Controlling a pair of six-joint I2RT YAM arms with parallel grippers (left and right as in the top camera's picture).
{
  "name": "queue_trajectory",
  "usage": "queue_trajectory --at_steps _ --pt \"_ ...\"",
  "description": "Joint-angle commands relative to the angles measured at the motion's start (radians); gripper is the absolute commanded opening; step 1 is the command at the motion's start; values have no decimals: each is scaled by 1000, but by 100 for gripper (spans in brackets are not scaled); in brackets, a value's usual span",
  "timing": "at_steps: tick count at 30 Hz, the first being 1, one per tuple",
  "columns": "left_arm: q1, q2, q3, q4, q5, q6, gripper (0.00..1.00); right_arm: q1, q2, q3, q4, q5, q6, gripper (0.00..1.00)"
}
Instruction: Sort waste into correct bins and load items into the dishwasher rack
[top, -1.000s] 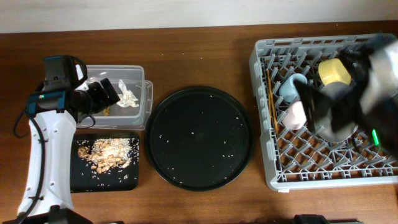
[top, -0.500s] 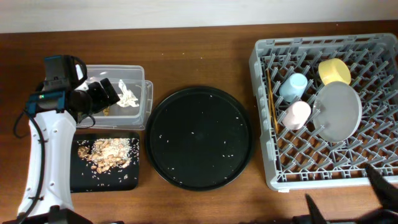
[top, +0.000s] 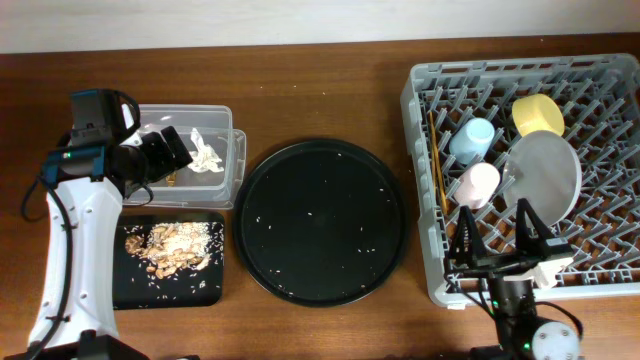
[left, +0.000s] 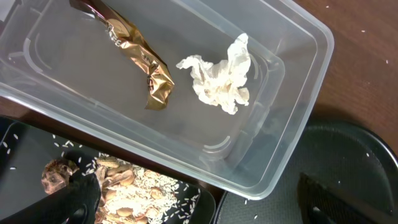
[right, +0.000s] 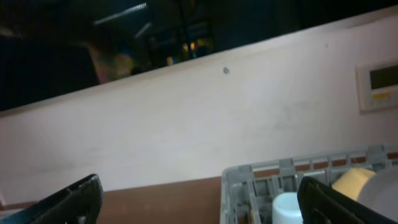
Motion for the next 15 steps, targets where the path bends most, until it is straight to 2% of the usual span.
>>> queue_trajectory --at_steps 1,5,10,15 --pt "2 -12 1 1 0 9 100 6 -12 -102 36 67 32 98" --pt "2 -12 1 1 0 9 100 5 -12 -112 -61 74 10 98" --pt "2 -12 1 1 0 9 99 7 -12 -112 -185 72 -143 98" --pt "2 -12 1 1 0 9 100 7 -12 -112 -204 72 -210 98"
